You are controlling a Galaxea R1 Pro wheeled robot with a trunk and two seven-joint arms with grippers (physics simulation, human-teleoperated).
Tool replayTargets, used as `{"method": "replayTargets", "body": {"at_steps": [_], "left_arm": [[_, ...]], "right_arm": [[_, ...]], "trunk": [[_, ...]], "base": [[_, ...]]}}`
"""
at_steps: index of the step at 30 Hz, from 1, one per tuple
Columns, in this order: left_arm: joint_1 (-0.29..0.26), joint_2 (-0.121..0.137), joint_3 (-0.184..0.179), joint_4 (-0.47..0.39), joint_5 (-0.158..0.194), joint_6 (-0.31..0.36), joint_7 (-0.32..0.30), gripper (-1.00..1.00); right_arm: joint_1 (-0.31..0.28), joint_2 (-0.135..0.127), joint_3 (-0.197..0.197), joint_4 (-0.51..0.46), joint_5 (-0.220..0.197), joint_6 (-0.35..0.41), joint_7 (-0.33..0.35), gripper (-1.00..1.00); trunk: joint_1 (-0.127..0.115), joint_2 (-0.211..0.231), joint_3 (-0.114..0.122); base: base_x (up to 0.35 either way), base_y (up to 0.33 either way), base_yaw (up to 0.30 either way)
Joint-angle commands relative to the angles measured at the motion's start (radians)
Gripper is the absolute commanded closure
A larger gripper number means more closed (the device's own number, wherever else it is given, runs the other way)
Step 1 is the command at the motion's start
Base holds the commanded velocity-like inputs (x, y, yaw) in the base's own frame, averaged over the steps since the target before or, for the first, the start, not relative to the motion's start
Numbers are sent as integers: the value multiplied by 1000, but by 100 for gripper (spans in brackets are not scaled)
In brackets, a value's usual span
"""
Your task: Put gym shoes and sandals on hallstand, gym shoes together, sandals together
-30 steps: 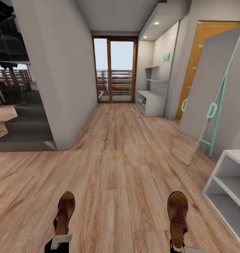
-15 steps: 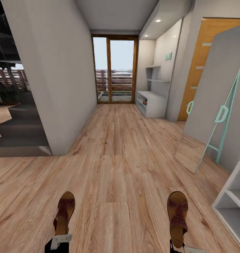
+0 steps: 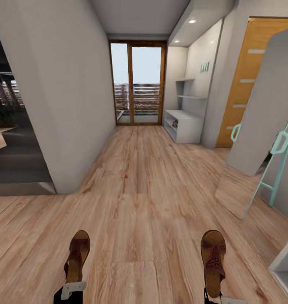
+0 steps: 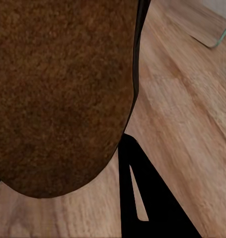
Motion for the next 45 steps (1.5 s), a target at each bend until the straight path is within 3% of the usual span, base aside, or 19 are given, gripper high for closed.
{"method": "replayTargets", "body": {"at_steps": [1, 27, 45], "left_arm": [[-1, -1, 9, 0, -11, -3, -7, 100], [-1, -1, 9, 0, -11, -3, -7, 100], [-1, -1, 9, 0, -9, -3, -7, 100]], "right_arm": [[-1, 1, -3, 0, 11, -2, -4, 100], [-1, 2, -2, -1, 10, -2, -3, 100], [0, 2, -2, 0, 11, -2, -3, 100]], "trunk": [[0, 0, -1], [0, 0, -1], [0, 0, -21]], "base": [[340, 0, 0], [340, 0, 0], [340, 0, 0]]}}
